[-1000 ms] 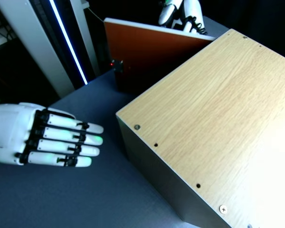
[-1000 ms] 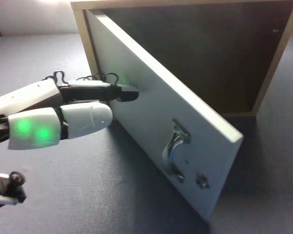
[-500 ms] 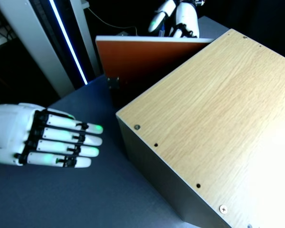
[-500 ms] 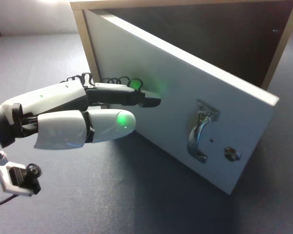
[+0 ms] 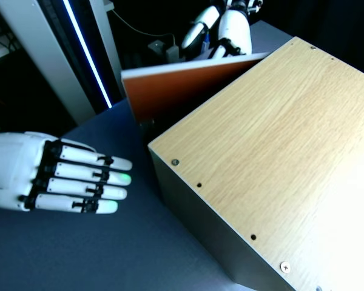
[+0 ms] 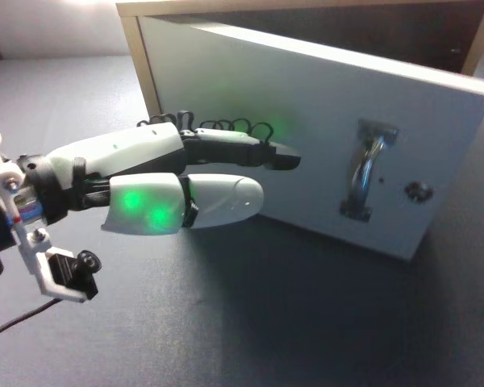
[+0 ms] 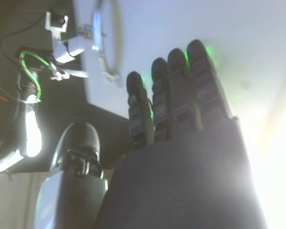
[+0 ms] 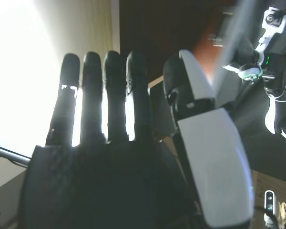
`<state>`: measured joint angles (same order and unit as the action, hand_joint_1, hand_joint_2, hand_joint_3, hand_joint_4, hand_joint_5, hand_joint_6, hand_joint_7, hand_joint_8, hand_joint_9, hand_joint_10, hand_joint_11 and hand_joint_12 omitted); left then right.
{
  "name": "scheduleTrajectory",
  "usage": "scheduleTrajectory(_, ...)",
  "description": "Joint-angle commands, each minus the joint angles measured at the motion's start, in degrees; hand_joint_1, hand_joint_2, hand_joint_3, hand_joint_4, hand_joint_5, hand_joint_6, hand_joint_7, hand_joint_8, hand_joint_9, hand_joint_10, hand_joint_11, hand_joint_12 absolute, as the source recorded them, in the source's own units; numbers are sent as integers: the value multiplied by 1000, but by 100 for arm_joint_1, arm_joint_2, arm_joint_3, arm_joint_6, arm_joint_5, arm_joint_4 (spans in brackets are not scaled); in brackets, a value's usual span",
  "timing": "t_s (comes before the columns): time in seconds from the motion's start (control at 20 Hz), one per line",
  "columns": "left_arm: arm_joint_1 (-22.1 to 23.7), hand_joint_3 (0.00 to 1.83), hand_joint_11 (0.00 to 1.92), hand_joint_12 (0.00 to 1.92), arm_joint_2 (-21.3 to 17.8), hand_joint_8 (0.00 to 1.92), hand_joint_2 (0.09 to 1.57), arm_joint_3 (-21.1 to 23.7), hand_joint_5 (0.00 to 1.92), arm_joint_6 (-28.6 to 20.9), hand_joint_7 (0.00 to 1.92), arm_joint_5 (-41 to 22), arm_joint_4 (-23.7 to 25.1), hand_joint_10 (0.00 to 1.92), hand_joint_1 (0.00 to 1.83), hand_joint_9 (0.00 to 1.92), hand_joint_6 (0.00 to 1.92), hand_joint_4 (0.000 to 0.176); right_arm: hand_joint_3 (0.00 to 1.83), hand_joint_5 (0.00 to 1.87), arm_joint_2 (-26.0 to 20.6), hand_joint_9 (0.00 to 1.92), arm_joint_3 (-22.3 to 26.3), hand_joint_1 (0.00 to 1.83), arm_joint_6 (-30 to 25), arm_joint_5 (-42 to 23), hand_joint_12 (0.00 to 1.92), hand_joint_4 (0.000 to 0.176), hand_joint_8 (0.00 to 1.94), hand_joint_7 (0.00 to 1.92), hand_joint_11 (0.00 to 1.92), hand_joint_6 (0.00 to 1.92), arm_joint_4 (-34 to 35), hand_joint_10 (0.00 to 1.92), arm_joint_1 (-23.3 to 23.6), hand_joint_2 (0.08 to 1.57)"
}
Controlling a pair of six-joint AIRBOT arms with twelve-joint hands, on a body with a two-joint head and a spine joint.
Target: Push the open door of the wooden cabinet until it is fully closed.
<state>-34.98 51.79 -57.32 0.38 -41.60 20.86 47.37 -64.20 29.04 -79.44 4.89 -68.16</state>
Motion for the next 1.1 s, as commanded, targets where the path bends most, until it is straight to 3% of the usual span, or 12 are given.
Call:
scheduleTrajectory(0.0, 91, 0, 245, 34, 24, 8, 1342, -29, 422, -38, 332, -551, -79, 11, 0, 297, 15, 118, 0, 520, -16, 354, -28, 829, -35, -708, 889, 0, 0, 415, 0, 0, 176, 1, 12, 1337)
scheduleTrajectory(0.1, 161, 0, 294, 55, 101, 10, 1345, -110, 432, -38, 348, -437, -75, 16, 1, 323, 13, 115, 0, 523, -16, 344, -32, 820, -35, -708, 859, 0, 1, 421, 0, 1, 176, 0, 12, 1330)
scheduleTrajectory(0.2, 237, 0, 275, 45, 179, 10, 1334, -198, 441, -38, 364, -306, -76, 15, 39, 341, 10, 122, 0, 519, -11, 339, -33, 815, -35, -708, 847, 0, 0, 417, 0, 0, 177, 0, 12, 1333)
scheduleTrajectory(0.4, 320, 0, 270, 37, 422, 8, 1329, -402, 522, -38, 405, -75, -247, 7, 104, 367, 15, 69, 0, 544, 38, 337, -76, 874, -35, -707, 840, 0, 1, 401, 0, 2, 177, 2, 12, 1316)
scheduleTrajectory(0.55, 370, 0, 260, 30, 574, 1, 1333, -532, 500, -38, 375, -38, -390, 0, 138, 351, 2, 72, 1, 543, 47, 321, -85, 883, -35, -707, 787, 0, 2, 380, 0, 3, 176, 5, 12, 1326)
scheduleTrajectory(0.6, 396, 0, 259, 29, 628, 2, 1326, -564, 512, -38, 375, -27, -479, 2, 192, 355, 5, 68, 0, 535, 56, 315, -92, 905, -35, -706, 771, 0, 1, 373, 0, 1, 176, 2, 12, 1328)
scheduleTrajectory(0.65, 423, 0, 250, 25, 679, 4, 1323, -604, 513, -38, 384, -19, -538, 4, 221, 364, 4, 53, 0, 537, 65, 319, -96, 922, -35, -706, 775, 0, 3, 378, 0, 2, 177, 3, 12, 1324)
scheduleTrajectory(0.85, 456, 4, 234, 16, 843, 7, 1347, -753, 509, -38, 393, -30, -933, 1, 232, 342, 7, 38, 0, 554, 78, 316, -103, 835, -35, -705, 791, 0, 6, 389, 0, 5, 178, 2, 12, 1322)
scheduleTrajectory(0.9, 441, 2, 229, 14, 873, 5, 1344, -777, 508, -38, 390, -60, -1022, 1, 230, 343, 6, 41, 0, 554, 80, 312, -103, 849, -35, -706, 773, 0, 4, 387, 0, 4, 179, 0, 12, 1320)
scheduleTrajectory(0.95, 413, 0, 284, 38, 882, 13, 1319, -792, 544, -38, 421, -99, -1095, 13, 369, 381, 14, 15, 0, 556, 80, 307, -103, 835, -37, -706, 754, 0, 2, 388, 0, 3, 179, 0, 12, 1318)
scheduleTrajectory(1.0, 357, 0, 293, 42, 856, 8, 1313, -783, 544, -38, 416, -172, -1160, 11, 400, 380, 12, 9, 0, 556, 80, 311, -103, 833, -37, -706, 768, 0, 0, 384, 0, 2, 179, 2, 12, 1316)
scheduleTrajectory(1.05, 284, 0, 311, 51, 791, 0, 1320, -725, 544, -38, 402, -287, -1203, 7, 353, 383, 7, 22, 0, 556, 79, 312, -103, 833, -37, -706, 771, 0, 1, 382, 0, 1, 180, 1, 12, 1319)
